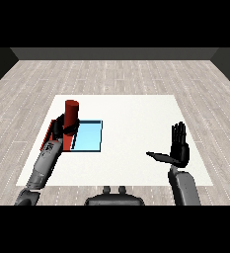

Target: Pick the red can and put it in the red box

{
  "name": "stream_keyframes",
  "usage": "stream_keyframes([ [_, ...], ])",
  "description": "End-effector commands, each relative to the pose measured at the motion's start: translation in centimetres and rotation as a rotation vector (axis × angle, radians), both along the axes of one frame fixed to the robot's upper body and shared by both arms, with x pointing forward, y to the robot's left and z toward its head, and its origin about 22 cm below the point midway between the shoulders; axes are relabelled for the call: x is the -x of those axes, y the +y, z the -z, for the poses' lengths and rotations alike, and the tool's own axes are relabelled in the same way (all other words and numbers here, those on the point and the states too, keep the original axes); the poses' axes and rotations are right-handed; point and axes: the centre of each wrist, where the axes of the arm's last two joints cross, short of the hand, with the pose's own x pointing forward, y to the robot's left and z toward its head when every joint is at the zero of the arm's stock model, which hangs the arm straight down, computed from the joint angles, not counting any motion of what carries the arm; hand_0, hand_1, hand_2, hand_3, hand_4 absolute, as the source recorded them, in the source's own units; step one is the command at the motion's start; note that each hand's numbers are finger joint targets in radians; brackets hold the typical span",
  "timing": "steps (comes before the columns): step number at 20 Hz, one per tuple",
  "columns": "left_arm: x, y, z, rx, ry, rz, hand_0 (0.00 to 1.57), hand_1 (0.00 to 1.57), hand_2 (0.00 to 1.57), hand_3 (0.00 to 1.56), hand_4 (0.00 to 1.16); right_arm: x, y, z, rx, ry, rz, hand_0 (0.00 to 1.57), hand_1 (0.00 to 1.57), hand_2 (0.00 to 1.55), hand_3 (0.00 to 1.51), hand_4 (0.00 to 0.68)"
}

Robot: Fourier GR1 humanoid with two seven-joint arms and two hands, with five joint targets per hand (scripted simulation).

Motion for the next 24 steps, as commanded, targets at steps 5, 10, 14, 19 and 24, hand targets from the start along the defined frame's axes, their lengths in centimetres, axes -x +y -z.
stream_keyframes([
  [5,0.4,9.6,2.5,-0.178,0.157,-0.247,1.57,1.57,1.56,1.49,1.08,0.3,-0.8,0.7,-0.021,0.006,-0.019,0.0,0.0,0.0,0.0,0.0],
  [10,-0.8,11.9,4.1,-0.21,0.26,-0.307,1.57,1.57,1.52,1.44,1.04,-1.2,-0.8,1.4,0.026,0.008,0.005,0.0,0.0,0.0,0.0,0.0],
  [14,-1.9,11.2,4.9,-0.24,0.401,-0.309,1.52,1.52,1.45,1.37,0.99,-1.6,0.2,2.2,0.075,0.011,-0.028,0.0,0.0,0.0,0.0,0.0],
  [19,-0.3,7.4,10.3,-0.229,0.537,-0.309,0.46,0.46,0.52,0.08,0.78,-4.3,1.7,3.4,0.117,0.062,-0.002,0.0,0.0,0.0,0.0,0.0],
  [24,1.8,10.9,10.7,-0.189,0.563,-0.185,0.32,0.32,0.5,0.43,0.72,-4.9,0.3,3.8,0.115,0.038,0.013,0.0,0.0,0.0,0.0,0.0],
])
